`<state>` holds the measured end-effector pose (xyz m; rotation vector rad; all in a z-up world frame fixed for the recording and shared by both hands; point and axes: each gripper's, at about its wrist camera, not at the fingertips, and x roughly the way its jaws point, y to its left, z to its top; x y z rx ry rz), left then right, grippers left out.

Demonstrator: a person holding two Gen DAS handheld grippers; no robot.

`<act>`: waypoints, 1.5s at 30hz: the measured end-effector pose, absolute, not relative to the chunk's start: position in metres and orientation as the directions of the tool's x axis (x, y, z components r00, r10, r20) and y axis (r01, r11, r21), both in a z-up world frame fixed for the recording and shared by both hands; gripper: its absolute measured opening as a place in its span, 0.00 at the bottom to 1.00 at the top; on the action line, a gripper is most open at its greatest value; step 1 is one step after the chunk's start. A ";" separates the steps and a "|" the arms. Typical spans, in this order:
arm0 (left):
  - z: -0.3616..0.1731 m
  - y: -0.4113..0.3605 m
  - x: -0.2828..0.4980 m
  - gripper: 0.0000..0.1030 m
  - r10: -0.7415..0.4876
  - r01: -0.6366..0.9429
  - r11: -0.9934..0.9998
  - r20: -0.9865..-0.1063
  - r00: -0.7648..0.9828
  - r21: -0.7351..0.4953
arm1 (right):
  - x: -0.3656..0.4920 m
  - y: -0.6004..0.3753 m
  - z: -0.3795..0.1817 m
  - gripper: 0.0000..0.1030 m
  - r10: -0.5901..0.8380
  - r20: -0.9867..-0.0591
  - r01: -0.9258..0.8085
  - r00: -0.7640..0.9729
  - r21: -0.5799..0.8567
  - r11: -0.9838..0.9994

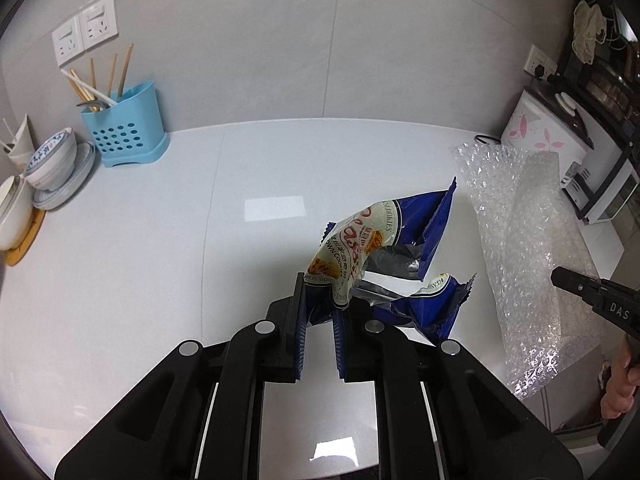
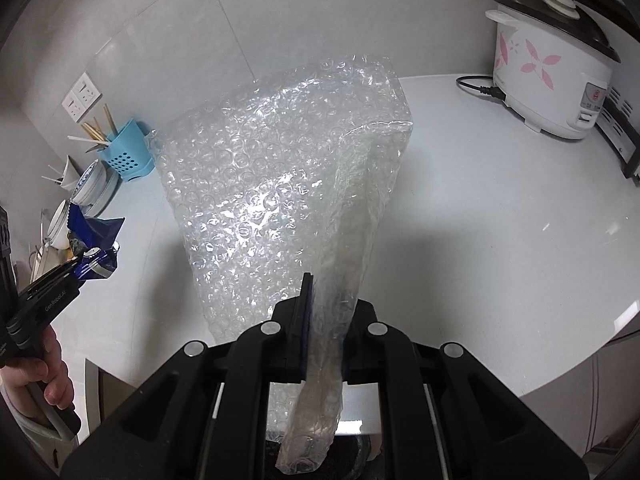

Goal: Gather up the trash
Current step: 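Carry the blue wrapper and bubble wrap down over the trash bin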

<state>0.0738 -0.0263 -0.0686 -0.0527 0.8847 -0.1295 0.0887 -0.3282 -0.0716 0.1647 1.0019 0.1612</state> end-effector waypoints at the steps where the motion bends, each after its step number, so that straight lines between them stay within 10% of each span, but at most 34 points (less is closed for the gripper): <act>1: -0.068 -0.027 0.068 0.10 -0.134 0.089 0.991 -0.767 0.627 -0.100 | 0.084 -0.329 -0.071 0.09 0.211 -0.821 -0.062 0.531 0.210 0.976; 45: -0.112 -0.016 -0.124 0.10 -0.041 -0.070 0.992 -0.793 0.608 -0.105 | -0.074 -0.319 -0.088 0.09 0.396 -0.779 -0.259 0.486 0.304 0.917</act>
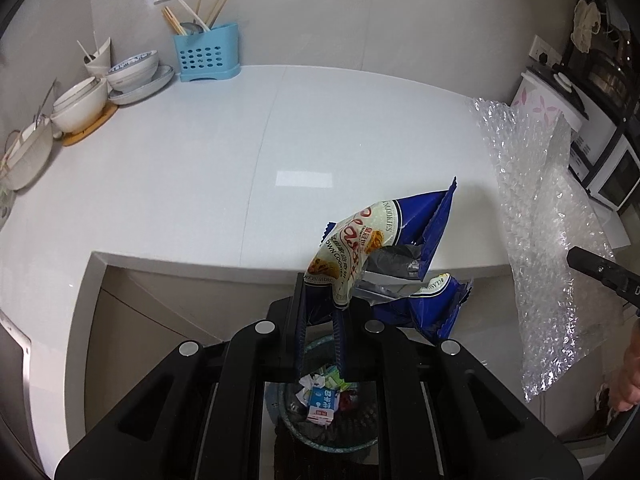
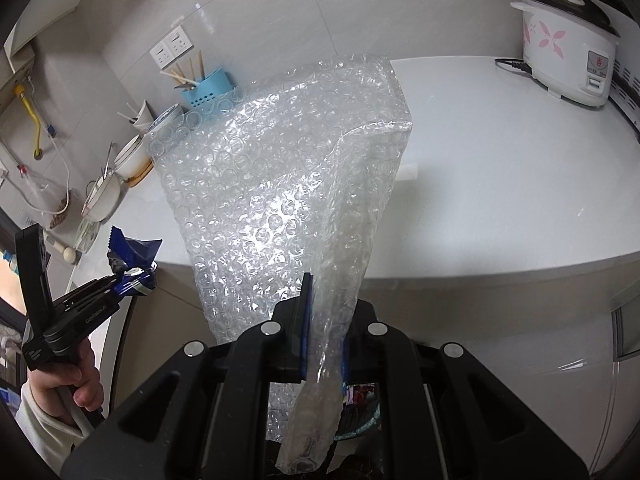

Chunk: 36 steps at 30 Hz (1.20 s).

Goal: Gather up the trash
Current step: 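Carry the blue wrapper and bubble wrap down over the trash bin, then open right tool to drop bubble wrap while left tool drops blue wrapper into bin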

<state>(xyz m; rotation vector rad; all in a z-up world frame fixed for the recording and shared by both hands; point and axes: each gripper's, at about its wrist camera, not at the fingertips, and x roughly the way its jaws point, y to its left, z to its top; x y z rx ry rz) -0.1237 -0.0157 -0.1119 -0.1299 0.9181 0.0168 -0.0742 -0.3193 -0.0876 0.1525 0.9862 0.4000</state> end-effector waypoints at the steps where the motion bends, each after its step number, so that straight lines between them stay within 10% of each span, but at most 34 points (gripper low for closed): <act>1: -0.115 -0.015 -0.128 0.10 -0.040 -0.073 0.992 -0.796 0.604 -0.105 | -0.079 -0.319 -0.090 0.09 0.399 -0.781 -0.267 0.480 0.304 0.915; 36: -0.281 0.006 -0.178 0.10 -0.072 -0.130 0.981 -0.892 0.446 -0.144 | -0.128 -0.243 -0.315 0.10 0.302 -0.952 -0.444 0.056 0.247 0.861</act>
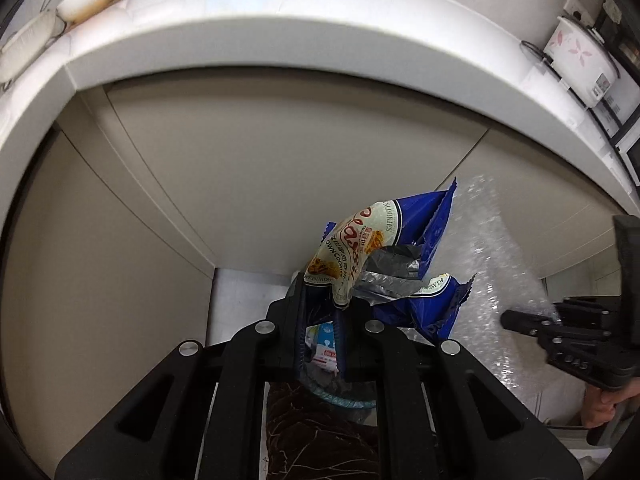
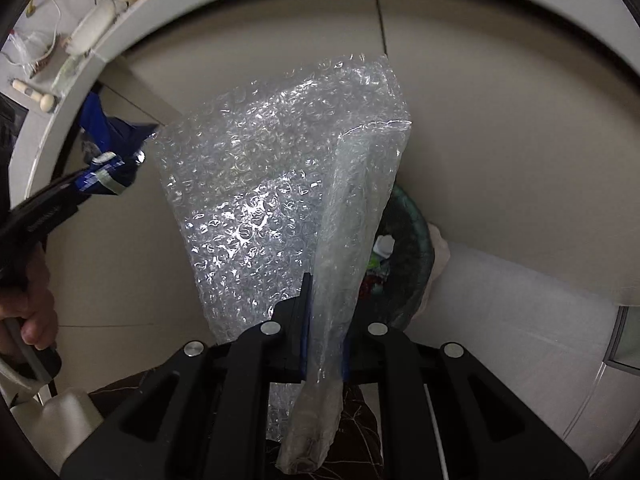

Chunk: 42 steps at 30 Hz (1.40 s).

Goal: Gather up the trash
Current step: 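Open right tool to drop bubble wrap while left tool drops blue wrapper into bin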

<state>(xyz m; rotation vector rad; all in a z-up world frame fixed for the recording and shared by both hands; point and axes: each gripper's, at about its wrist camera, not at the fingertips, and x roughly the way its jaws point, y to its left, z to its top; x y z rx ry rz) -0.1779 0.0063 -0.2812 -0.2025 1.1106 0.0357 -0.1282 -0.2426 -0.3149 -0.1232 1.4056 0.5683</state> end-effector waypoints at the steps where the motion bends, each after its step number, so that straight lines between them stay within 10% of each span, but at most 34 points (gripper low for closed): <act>1: -0.285 0.006 -0.179 0.10 -0.071 -0.132 0.981 -0.896 0.439 -0.142 | -0.126 -0.240 -0.327 0.10 0.279 -0.960 -0.442 0.035 0.235 0.865; 21: -0.323 0.013 -0.179 0.10 -0.081 -0.108 0.987 -0.945 0.317 -0.121 | -0.096 -0.174 -0.422 0.13 0.058 -0.989 -0.414 -0.135 0.110 0.904; 32: -0.345 0.007 -0.168 0.11 -0.094 -0.079 0.990 -0.964 0.248 -0.117 | -0.097 -0.182 -0.413 0.65 0.074 -0.995 -0.375 -0.072 0.096 0.922; 42: -0.374 -0.039 -0.154 0.11 -0.114 -0.024 0.992 -0.975 0.191 -0.121 | -0.104 -0.235 -0.353 0.82 0.145 -0.980 -0.319 0.139 0.094 0.943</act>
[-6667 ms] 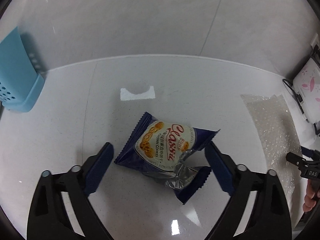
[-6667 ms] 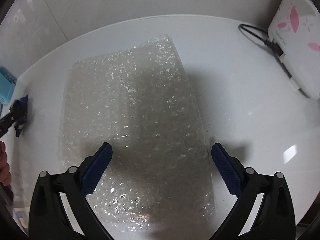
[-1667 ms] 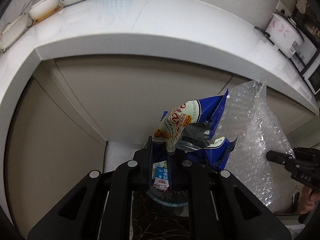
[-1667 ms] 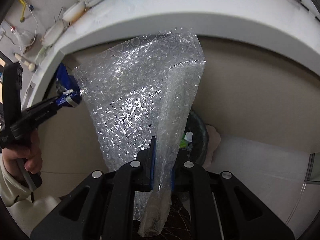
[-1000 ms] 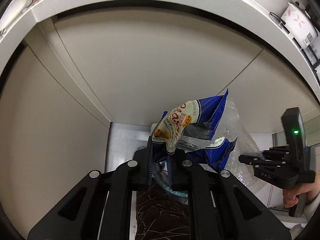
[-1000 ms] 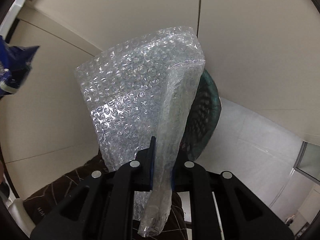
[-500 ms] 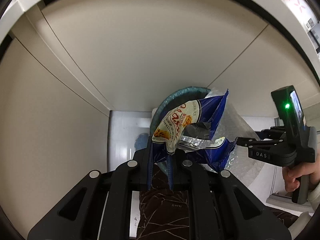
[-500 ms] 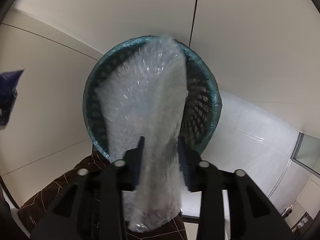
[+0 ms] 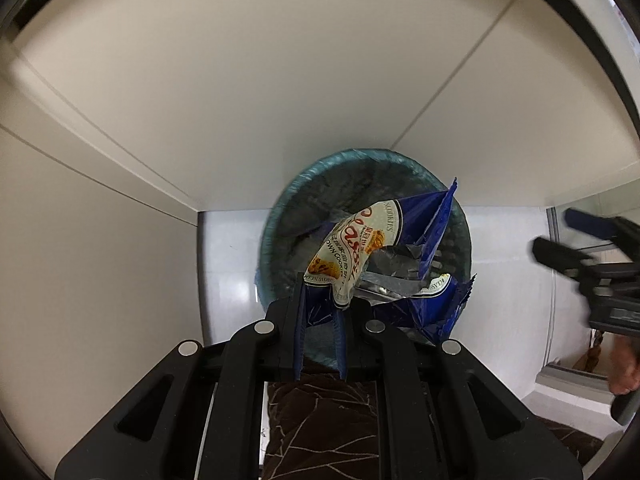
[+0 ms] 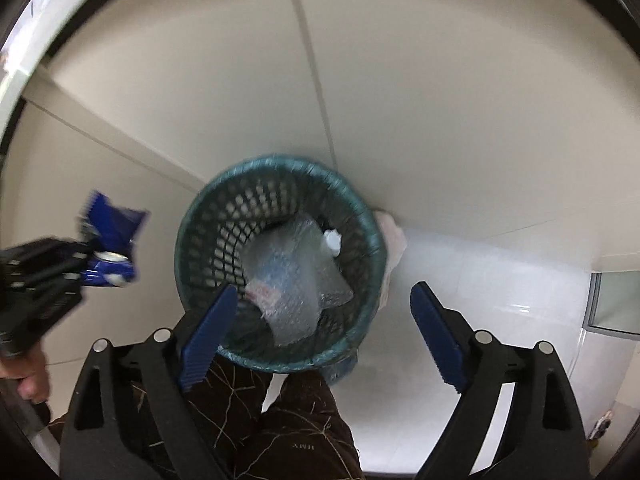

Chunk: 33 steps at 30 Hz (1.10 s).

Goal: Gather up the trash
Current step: 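Open right tool to drop bubble wrap while left tool drops blue wrapper into bin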

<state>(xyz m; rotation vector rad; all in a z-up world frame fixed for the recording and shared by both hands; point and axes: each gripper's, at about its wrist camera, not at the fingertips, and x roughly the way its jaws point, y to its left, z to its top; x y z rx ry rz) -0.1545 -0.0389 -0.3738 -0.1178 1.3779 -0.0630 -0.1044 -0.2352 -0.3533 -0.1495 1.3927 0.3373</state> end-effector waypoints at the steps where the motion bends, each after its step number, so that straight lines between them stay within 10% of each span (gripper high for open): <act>1: -0.377 -0.044 -0.152 0.11 -0.118 -0.018 0.992 -0.975 0.187 -0.124 | -0.105 -0.241 -0.347 0.82 0.144 -0.978 -0.311 0.154 0.091 0.946; 13: -0.396 -0.092 -0.150 0.19 -0.130 0.032 0.992 -0.978 0.164 -0.126 | -0.113 -0.300 -0.301 0.82 0.151 -0.956 -0.194 0.250 0.104 0.976; 33: -0.351 -0.103 -0.143 0.92 -0.140 -0.030 0.988 -0.951 0.277 -0.154 | -0.111 -0.311 -0.261 0.82 0.171 -0.929 -0.164 0.327 0.123 0.979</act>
